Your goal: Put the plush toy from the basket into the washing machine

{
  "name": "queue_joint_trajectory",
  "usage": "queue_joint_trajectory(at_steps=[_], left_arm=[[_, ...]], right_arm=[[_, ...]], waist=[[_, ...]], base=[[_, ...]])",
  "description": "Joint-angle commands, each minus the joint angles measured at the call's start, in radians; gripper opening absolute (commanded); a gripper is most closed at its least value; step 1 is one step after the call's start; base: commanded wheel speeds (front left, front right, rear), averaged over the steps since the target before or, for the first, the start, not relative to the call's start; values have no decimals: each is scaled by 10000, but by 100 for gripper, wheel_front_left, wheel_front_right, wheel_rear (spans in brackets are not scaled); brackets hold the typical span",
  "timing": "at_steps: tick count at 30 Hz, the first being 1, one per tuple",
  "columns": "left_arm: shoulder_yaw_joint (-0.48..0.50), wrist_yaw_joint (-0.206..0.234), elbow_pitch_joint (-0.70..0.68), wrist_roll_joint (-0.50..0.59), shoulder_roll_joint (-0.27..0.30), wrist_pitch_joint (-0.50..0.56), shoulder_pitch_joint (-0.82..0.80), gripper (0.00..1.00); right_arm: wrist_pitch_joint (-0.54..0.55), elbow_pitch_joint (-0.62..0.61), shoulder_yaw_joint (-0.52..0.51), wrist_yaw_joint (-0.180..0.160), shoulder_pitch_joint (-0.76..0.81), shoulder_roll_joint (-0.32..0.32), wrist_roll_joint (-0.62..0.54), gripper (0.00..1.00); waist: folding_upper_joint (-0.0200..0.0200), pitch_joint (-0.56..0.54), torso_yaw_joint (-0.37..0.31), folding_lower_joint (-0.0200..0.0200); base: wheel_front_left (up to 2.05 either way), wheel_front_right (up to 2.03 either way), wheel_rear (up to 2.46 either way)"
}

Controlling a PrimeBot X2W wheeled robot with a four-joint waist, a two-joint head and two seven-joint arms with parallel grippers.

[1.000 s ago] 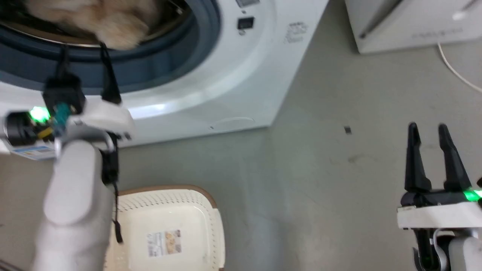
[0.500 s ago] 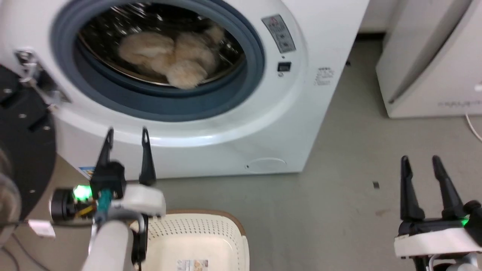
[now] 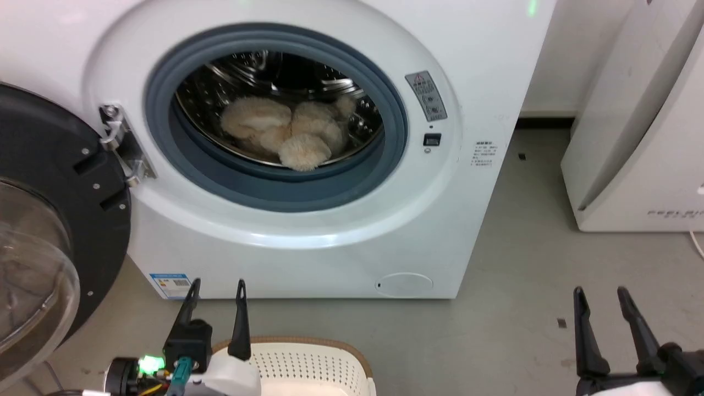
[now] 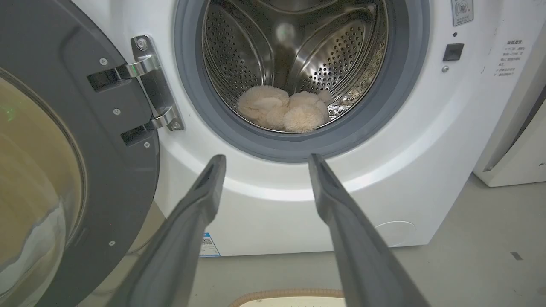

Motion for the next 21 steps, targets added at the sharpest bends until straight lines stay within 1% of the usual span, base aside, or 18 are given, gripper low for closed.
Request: queue_joint_trajectory(at_steps=[1,10,11,21], left_arm=[[7,-59,5,58,-33,-53,161,100],[40,-154,-13,120,3,-53,406,100],[26,-145,-9,73,7,5,303,0],[80,-215,-169,89,-28,164,324,0]], right_arm=[[-44,23,38,-7,161,-2,26,100],[-44,49,138,-7,346,-2,55,100],[3,21,120,0,232,0,-2,0],[161,-7,163,0,161,0,-101,0]], waist=[[0,-124,38,2],[0,-266,6,2],[0,-269,5,2],[0,-274,-4,2]], base=[[0,0,0],[0,0,0],[0,0,0],[0,0,0]])
